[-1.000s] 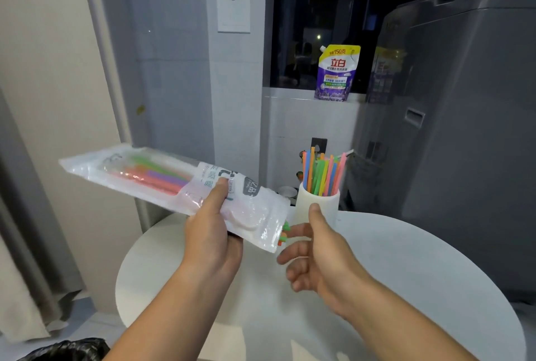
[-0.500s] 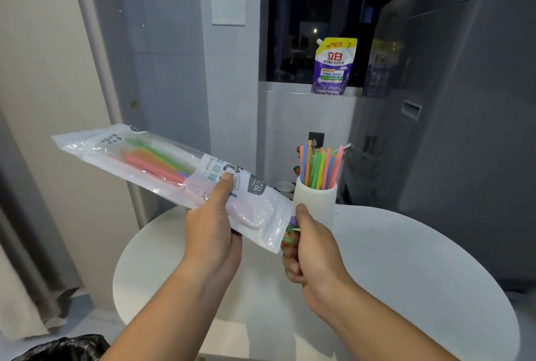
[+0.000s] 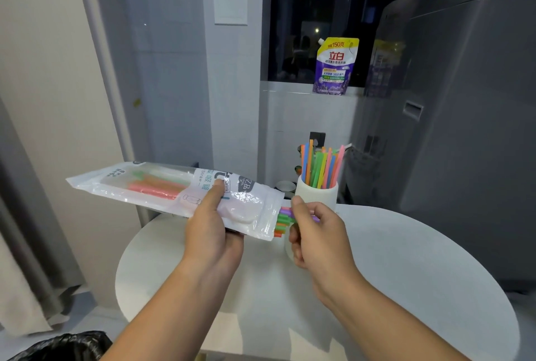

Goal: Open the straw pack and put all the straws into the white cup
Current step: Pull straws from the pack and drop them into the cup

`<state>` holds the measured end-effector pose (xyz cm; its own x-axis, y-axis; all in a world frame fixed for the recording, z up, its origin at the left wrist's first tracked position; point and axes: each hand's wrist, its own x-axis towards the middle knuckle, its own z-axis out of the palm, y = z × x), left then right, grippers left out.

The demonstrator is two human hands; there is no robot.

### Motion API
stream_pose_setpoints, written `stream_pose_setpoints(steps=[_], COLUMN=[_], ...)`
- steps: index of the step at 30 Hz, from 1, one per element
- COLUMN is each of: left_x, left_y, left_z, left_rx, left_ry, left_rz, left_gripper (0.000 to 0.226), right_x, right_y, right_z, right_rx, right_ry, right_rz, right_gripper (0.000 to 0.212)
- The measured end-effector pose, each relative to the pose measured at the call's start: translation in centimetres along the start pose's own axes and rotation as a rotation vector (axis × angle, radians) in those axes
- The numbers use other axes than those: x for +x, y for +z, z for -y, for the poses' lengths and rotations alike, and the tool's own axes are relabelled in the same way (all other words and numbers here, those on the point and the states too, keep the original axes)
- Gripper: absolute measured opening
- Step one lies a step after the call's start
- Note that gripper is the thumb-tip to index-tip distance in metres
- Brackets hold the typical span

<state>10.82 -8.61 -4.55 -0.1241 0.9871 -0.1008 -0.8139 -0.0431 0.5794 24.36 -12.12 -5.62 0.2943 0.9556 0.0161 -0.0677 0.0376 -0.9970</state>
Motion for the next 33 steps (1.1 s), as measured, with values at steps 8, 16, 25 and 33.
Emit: stream_pose_setpoints(steps=[8, 16, 25, 33], left_x=[0.9, 1.5, 2.5, 2.5], left_y=[-1.0, -1.1, -1.8, -1.7], left_z=[-0.6, -0.7, -1.2, -0.5], left_rx=[-0.077, -0.107, -0.119, -0.113], left_ry=[-0.038, -0.074, -0.069, -0.073], left_rz=[-0.025, -0.028, -0.072, -0.084], left_gripper=[0.035, 0.032, 0.014, 0.012], right_x=[1.2, 2.3, 4.0, 5.1], right_y=[-1.4, -3.4, -10.4, -15.0], right_z=[0.3, 3.3, 10.5, 14.4], right_rx=[-0.01, -0.115, -0.176, -0.314], right_ry=[-0.103, -0.314, -0.352, -0.464], right_rz=[-0.057, -0.062, -0.023, -0.116], right_gripper=[0.024, 0.025, 0.023, 0.022])
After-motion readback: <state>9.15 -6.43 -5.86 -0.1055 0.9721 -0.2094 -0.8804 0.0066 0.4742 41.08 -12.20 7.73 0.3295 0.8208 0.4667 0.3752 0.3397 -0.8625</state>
